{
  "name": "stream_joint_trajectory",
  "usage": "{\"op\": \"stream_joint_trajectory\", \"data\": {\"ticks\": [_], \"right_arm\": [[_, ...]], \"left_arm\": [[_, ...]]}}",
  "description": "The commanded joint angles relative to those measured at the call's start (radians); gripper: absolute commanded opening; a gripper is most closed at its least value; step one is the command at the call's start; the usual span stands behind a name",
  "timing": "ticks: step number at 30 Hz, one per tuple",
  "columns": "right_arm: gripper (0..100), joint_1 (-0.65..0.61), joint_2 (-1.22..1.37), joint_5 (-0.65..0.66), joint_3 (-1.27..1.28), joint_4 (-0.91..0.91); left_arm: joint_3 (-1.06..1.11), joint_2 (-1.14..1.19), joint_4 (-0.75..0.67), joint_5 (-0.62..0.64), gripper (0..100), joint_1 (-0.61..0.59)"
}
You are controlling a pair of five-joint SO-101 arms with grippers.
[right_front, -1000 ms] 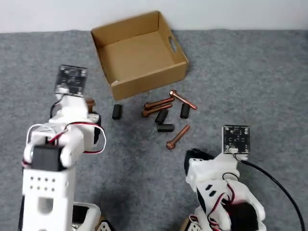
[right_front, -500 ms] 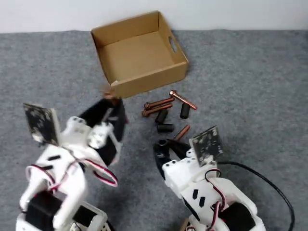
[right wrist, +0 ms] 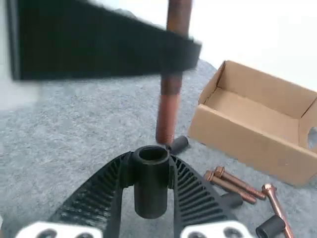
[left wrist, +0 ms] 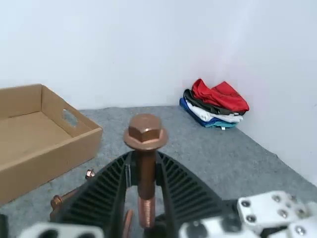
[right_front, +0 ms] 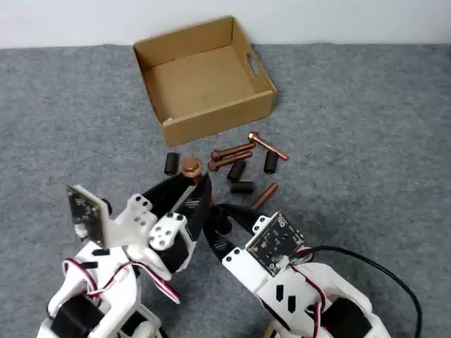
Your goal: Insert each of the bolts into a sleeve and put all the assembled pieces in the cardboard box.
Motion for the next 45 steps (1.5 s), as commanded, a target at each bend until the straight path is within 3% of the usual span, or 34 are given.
{"op": "stream_joint_trajectory", "data": {"ticks": [1,32,45], "right_arm": [[0.8,-0.005,-0.007,0.018,-0.014,-0.058],[0.8,0.035,-0.001,0.048,-0.006,-0.064],[0.8,0.035,-0.002,0.052,-0.008,-0.07]], "left_arm": [[0.016,-0.012,-0.037,0.026,0,0.012],[-0.094,-0.006,0.077,0.06,0,0.029],[0.016,-0.005,0.08,0.054,0,0.071]]}}
